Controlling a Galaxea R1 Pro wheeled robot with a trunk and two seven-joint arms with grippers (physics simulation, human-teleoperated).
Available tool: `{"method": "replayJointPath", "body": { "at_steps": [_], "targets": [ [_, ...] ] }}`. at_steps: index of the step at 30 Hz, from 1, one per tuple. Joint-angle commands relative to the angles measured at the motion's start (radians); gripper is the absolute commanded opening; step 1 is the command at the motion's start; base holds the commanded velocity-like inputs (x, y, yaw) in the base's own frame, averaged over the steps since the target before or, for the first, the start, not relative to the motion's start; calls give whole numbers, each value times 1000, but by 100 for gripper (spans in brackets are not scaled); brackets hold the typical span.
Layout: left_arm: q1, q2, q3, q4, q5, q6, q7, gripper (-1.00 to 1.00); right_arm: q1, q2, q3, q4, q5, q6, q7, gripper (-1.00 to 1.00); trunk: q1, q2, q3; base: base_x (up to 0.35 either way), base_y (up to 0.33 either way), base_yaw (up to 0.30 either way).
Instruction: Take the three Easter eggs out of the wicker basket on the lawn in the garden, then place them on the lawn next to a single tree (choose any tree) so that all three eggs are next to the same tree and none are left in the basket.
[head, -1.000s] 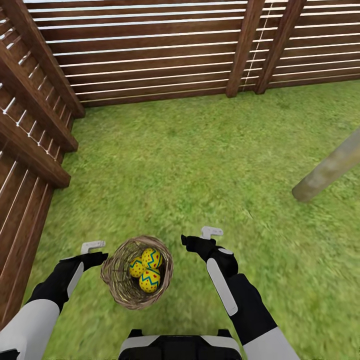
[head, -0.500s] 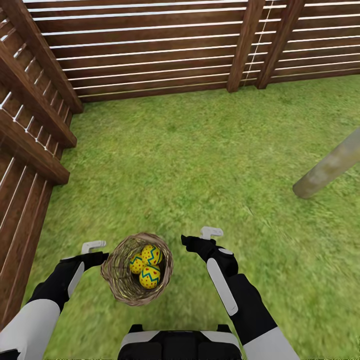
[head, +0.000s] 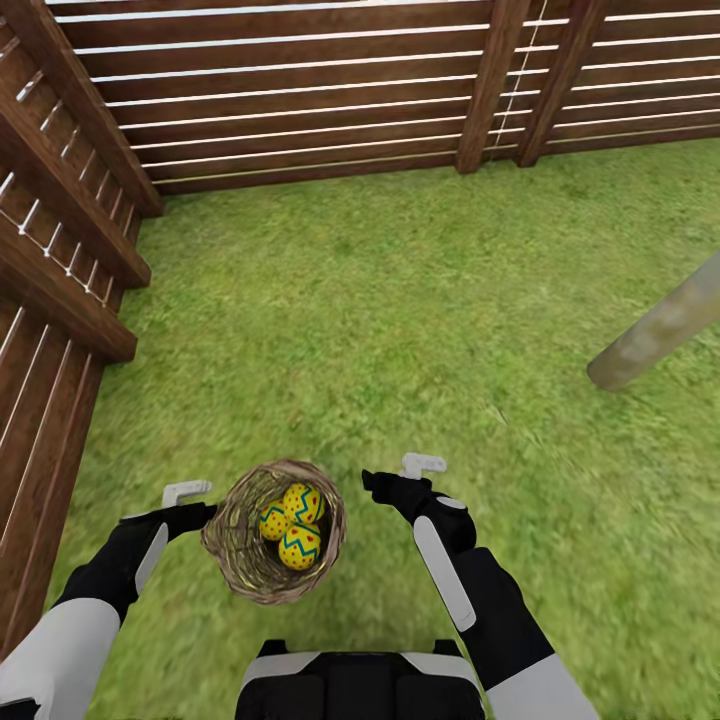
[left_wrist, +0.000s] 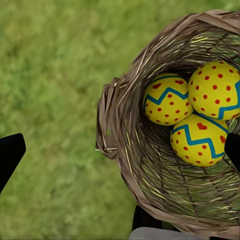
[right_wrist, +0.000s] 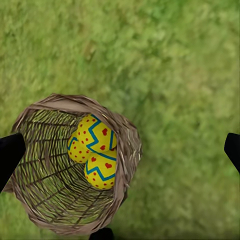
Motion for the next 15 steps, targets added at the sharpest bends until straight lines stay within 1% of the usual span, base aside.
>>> {"method": "replayJointPath", "body": {
  "at_steps": [1, 8, 15],
  "targets": [
    [0, 0, 4, -2, 1, 6, -6, 100, -1, 0, 1, -2, -10, 3, -10, 100, 0, -2, -3, 0, 0, 0],
    [0, -1, 5, -8, 0, 11, 1, 100, -1, 0, 0, -3, -10, 4, -8, 100, 0, -2, -15, 0, 0, 0],
    [0, 3, 3, -9, 0, 11, 0, 100, -1, -10, -8, -7, -10, 5, -6, 100, 0, -2, -26, 0, 0, 0]
  ]
}}
